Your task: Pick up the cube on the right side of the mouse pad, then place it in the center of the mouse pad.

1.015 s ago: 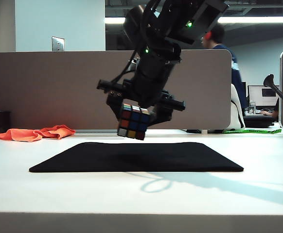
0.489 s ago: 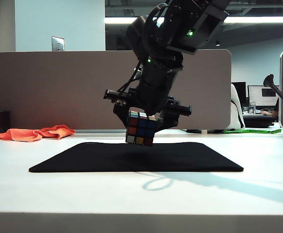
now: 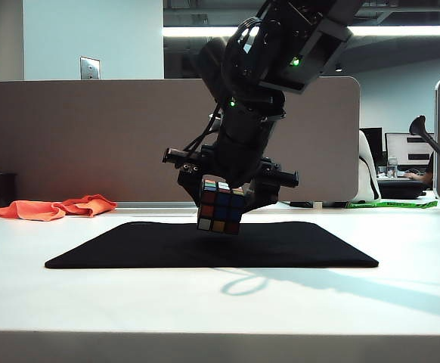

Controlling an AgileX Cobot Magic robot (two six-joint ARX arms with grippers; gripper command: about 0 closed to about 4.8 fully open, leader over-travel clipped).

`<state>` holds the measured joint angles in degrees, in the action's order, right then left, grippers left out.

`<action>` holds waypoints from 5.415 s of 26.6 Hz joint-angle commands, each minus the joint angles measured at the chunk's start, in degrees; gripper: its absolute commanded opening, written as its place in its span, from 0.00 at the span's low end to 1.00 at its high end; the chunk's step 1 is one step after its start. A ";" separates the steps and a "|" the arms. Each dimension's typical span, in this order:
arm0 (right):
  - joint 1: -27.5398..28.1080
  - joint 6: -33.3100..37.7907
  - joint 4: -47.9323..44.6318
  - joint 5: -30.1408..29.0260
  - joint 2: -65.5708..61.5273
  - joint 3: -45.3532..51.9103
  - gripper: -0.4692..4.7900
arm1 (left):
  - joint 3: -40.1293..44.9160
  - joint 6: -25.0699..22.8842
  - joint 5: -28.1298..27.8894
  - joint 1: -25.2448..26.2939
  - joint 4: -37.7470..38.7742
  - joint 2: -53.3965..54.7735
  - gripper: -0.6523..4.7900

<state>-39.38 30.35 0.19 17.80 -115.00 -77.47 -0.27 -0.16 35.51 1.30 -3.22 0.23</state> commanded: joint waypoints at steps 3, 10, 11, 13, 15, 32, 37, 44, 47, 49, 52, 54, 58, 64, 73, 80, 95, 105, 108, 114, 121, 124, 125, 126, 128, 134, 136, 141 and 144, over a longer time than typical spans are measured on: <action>0.31 0.09 -2.23 0.04 0.26 -0.26 0.69 | -0.20 0.22 0.13 -0.09 -0.70 0.07 0.11; 1.01 0.04 -3.34 -0.87 0.26 -0.24 0.69 | -0.20 0.22 0.13 -0.09 -0.70 0.07 0.11; 1.05 0.02 -3.76 -1.09 0.24 -0.26 0.69 | -0.20 0.22 0.13 -0.09 -0.70 0.07 0.11; 1.05 0.02 -4.76 -1.70 -0.15 -0.33 0.69 | -0.20 0.22 0.13 -0.09 -0.70 0.07 0.11; 1.03 -0.22 -4.59 -3.61 -1.42 -1.33 0.69 | -0.20 0.22 0.13 -0.09 -0.70 0.07 0.11; 1.51 -2.08 0.17 1.57 -3.32 -4.15 0.69 | -0.22 1.01 0.07 -0.09 -0.70 0.07 0.11; 1.57 -2.08 -0.28 1.53 -3.39 -4.15 0.69 | -0.22 1.03 0.09 -0.09 -0.70 0.07 0.11; 1.60 -2.10 -0.44 1.01 -3.43 -4.15 0.69 | -0.22 1.03 0.09 -0.09 -0.70 0.07 0.11; 1.57 -3.98 -0.39 0.20 -3.43 -4.15 0.69 | -0.22 1.03 0.09 -0.09 -0.70 0.07 0.11; 1.57 -4.48 -0.11 0.15 -3.43 -4.15 0.69 | -0.22 1.03 0.11 -0.09 -0.70 0.07 0.11; 1.57 -4.48 0.04 0.04 -3.43 -4.15 0.69 | -0.22 1.03 0.09 -0.09 -0.70 0.07 0.11; 1.55 -4.48 0.11 -0.26 -3.43 -4.15 0.69 | -0.22 1.03 0.09 -0.09 -0.70 0.07 0.11; 1.55 -4.50 0.90 -1.25 -3.43 -4.15 0.75 | -0.22 1.03 0.09 -0.09 -0.70 0.07 0.11; 1.57 -4.52 1.09 -1.14 -3.43 -4.15 0.75 | -0.22 1.03 0.09 -0.09 -0.70 0.07 0.11; 1.57 -4.90 1.07 -1.03 -2.16 -5.11 0.85 | -0.22 1.03 0.07 -0.09 -0.70 0.07 0.11; 1.95 -7.32 -1.07 0.74 3.13 -5.97 0.85 | -0.22 1.01 -1.03 -0.07 -0.74 0.07 0.11; 6.78 -26.34 -0.76 1.36 11.10 -5.84 0.08 | -0.24 1.03 -6.38 -0.02 -0.72 0.07 0.11; 11.28 -29.27 -0.09 -5.64 18.23 -2.62 0.08 | -0.22 1.07 -15.17 -0.02 -0.48 0.07 0.11; 12.83 -29.99 -2.27 -7.78 22.21 3.32 0.08 | -0.17 1.05 -15.17 -0.02 0.20 0.07 0.11; 15.28 -30.21 -7.72 -7.93 31.19 16.92 0.08 | -0.17 1.05 -15.19 -0.02 1.99 0.07 0.11; 20.41 -30.60 -15.82 -7.93 45.20 35.04 0.08 | -0.17 1.03 -19.02 -0.02 2.34 0.07 0.11; 24.65 -30.91 -21.57 -12.33 53.24 44.65 0.08 | -0.17 0.59 -19.28 -0.02 2.34 0.07 0.11; 25.42 -31.43 -22.05 -12.85 54.42 46.05 0.08 | -0.17 0.57 -19.52 -0.02 2.36 0.07 0.11; 26.16 -32.35 -22.40 -13.05 55.58 47.39 0.08 | -0.17 0.57 -20.13 -0.02 2.34 0.07 0.11; 27.47 -33.48 -22.43 -13.05 58.03 50.01 0.08 | -0.17 0.57 -21.66 -0.02 2.34 0.07 0.11; 32.02 -33.57 -26.08 -19.78 63.76 58.29 0.08 | -0.17 0.59 -22.93 0.00 2.34 0.07 0.11; 33.29 -33.55 -28.22 -21.70 64.83 60.06 0.08 | -0.17 0.59 -22.88 0.00 2.32 0.07 0.11; 35.39 -33.40 -28.72 -22.86 69.11 63.14 0.08 | -0.17 0.59 -22.86 0.00 2.32 0.07 0.11; 35.45 -33.40 -28.72 -22.86 72.24 64.78 0.08 | -0.17 0.61 -22.86 0.00 2.32 0.07 0.11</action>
<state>-3.95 -3.03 -27.59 -4.75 -44.01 -13.13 -0.27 0.71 12.80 1.32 -0.19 0.23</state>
